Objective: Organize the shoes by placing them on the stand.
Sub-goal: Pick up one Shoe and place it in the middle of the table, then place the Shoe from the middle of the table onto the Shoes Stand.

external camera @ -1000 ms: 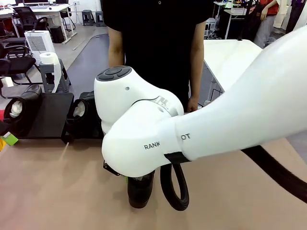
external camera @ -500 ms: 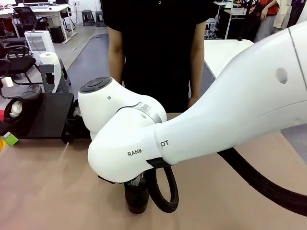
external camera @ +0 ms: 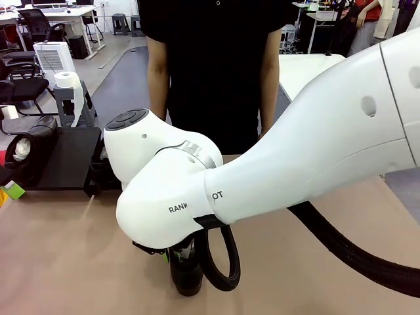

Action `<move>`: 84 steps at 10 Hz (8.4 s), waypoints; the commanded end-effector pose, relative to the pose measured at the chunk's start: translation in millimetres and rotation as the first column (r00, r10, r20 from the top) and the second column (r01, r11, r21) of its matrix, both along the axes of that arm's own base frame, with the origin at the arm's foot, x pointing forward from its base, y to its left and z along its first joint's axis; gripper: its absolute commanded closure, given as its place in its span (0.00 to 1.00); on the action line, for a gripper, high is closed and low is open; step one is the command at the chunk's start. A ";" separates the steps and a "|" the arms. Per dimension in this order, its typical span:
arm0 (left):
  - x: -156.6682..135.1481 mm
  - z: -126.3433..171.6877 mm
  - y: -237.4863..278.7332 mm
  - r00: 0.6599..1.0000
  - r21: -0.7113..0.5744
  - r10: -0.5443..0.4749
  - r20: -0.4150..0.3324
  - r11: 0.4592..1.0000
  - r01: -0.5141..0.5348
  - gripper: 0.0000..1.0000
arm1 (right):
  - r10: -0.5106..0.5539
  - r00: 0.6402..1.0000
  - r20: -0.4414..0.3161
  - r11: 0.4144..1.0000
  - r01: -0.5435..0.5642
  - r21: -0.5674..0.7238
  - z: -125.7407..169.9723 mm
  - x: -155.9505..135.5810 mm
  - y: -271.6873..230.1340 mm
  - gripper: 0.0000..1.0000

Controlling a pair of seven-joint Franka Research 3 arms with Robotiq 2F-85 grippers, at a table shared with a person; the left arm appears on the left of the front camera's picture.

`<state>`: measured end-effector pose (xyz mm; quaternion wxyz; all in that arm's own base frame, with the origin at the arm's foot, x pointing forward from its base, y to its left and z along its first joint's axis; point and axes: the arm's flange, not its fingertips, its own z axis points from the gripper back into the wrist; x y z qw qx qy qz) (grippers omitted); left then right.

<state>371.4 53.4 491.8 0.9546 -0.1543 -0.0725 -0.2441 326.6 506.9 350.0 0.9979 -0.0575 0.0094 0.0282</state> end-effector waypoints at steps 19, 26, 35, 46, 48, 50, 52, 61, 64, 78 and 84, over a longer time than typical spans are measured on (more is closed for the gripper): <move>-1.6 0.5 -1.6 1.000 -0.010 0.010 0.000 1.000 -0.010 0.00 | 0.004 0.997 0.082 1.000 -0.006 0.016 52.2 -10.6 -17.6 0.00; -1.6 0.5 -1.6 1.000 -0.010 0.010 0.000 1.000 -0.010 0.00 | -0.162 0.973 0.163 0.986 0.168 -0.019 135.6 -13.0 -237.9 0.00; -9.3 25.8 -127.6 0.979 0.082 0.198 -0.045 0.978 -0.194 0.00 | -0.385 0.912 0.143 0.922 0.374 0.098 119.0 -20.0 -304.6 0.00; -24.3 -14.2 -306.8 0.872 0.072 0.478 -0.110 0.879 -0.472 0.00 | -0.385 0.912 0.143 0.922 0.374 0.098 119.0 -20.0 -304.6 0.00; -24.3 -14.2 -306.8 0.872 0.072 0.478 -0.110 0.879 -0.472 0.00 | -0.385 0.912 0.143 0.922 0.374 0.098 119.0 -20.0 -304.6 0.00; -27.9 -21.9 -332.6 0.857 0.078 0.508 -0.089 0.861 -0.502 0.00 | -0.385 0.912 0.143 0.922 0.374 0.098 119.0 -20.0 -304.6 0.00; -38.7 -15.8 -373.4 0.864 0.053 0.499 -0.071 0.867 -0.496 0.00 | -0.385 0.912 0.143 0.922 0.374 0.098 119.0 -20.0 -304.6 0.00; -39.4 -66.8 -453.4 0.793 0.206 0.601 -0.097 0.792 -0.575 0.00 | -0.385 0.912 0.143 0.922 0.374 0.098 119.0 -20.0 -304.6 0.00; -45.6 -95.6 -447.4 0.793 0.247 0.601 -0.103 0.788 -0.564 0.00 | -0.385 0.912 0.143 0.922 0.374 0.098 119.0 -20.0 -304.6 0.00; -25.7 -136.7 -454.8 0.906 0.181 0.422 -0.028 0.894 -0.410 0.56 | -0.385 0.912 0.143 0.922 0.374 0.098 119.0 -20.0 -304.6 0.00; -25.0 -143.5 -447.1 0.911 0.221 0.409 -0.047 0.894 -0.390 1.00 | -0.385 0.912 0.143 0.922 0.374 0.098 119.0 -20.0 -304.6 0.00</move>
